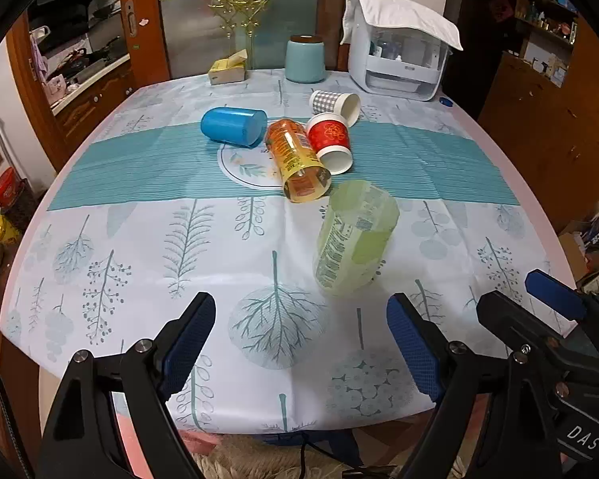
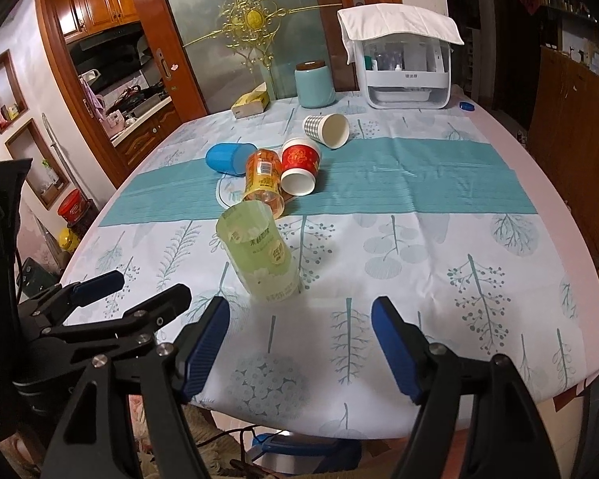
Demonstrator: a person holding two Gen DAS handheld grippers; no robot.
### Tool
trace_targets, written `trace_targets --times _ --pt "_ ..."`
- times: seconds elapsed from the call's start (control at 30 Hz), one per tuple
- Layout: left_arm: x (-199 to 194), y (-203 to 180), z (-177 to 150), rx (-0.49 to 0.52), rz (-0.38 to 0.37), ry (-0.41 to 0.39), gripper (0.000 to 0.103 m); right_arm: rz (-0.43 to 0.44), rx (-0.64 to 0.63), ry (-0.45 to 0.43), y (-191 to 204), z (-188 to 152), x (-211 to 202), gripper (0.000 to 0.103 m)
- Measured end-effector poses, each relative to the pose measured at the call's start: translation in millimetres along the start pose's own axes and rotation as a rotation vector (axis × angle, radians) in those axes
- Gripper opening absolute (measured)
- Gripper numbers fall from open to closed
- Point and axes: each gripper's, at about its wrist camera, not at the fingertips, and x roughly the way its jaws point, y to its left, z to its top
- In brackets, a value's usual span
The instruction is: Flip cup upright
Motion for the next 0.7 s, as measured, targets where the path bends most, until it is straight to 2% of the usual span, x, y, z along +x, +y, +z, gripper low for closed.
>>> trace_targets --times 0.7 --pt "1.4 -0.4 0.1 -0.011 0.012 0.010 0.086 -0.032 -0.007 -0.023 -1.9 2.5 -1.2 0.074"
